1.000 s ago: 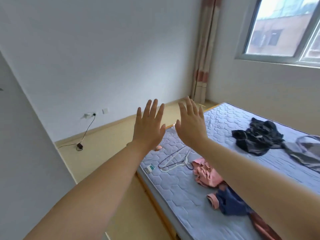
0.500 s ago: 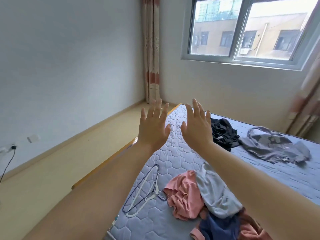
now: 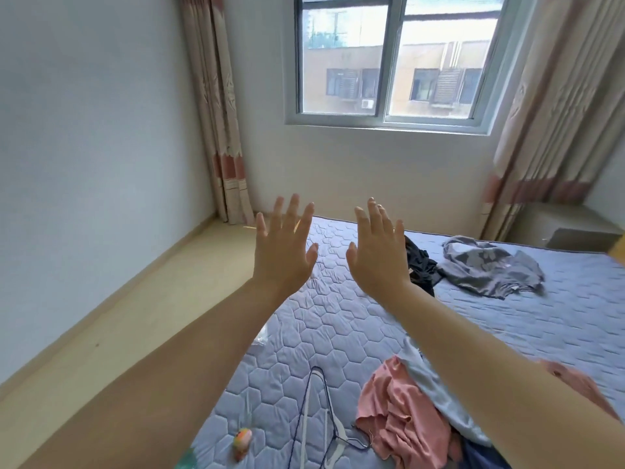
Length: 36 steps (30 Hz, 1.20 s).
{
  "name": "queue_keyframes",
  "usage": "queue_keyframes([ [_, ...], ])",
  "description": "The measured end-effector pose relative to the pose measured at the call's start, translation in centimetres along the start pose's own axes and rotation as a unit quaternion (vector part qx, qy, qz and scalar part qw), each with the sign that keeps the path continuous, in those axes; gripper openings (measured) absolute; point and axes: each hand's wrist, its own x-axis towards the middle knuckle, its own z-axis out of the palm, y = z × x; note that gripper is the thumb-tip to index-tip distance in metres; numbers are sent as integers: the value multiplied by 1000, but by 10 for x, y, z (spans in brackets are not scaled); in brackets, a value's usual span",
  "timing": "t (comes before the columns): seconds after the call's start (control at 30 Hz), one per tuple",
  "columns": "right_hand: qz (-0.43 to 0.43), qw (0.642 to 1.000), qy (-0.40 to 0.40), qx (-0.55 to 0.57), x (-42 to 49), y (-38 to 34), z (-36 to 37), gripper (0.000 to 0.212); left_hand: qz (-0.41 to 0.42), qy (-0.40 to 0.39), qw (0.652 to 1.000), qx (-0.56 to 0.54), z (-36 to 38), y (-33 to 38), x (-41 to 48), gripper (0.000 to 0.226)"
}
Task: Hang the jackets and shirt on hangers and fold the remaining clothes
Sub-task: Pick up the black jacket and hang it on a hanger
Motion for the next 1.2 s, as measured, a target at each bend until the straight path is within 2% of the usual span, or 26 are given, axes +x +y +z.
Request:
queue_keyframes([
  [0.17, 10, 998, 33, -45, 27, -66, 9, 64, 38, 5, 999, -4, -1, -67, 8, 66],
  [0.27, 7, 998, 61, -33, 38, -94, 18, 62, 28, 14, 999, 1, 5, -101, 12, 65],
  [0.57, -6, 1000, 10, -22, 61, -186, 54, 58, -13, 25, 1000, -14, 19, -190, -13, 65],
  [0.73, -12, 1000, 18, -9, 77, -287, 81, 59, -29, 10, 1000, -4, 22, -296, -37, 66],
  [1.03, 24, 999, -10, 21, 115, -536, 143, 61, -1, -18, 1000, 10, 21, -545, -78, 68],
  [1.2, 27, 999, -2, 34, 152, -615, 155, 60, -11, -39, 999, -16, 27, -637, -75, 67],
])
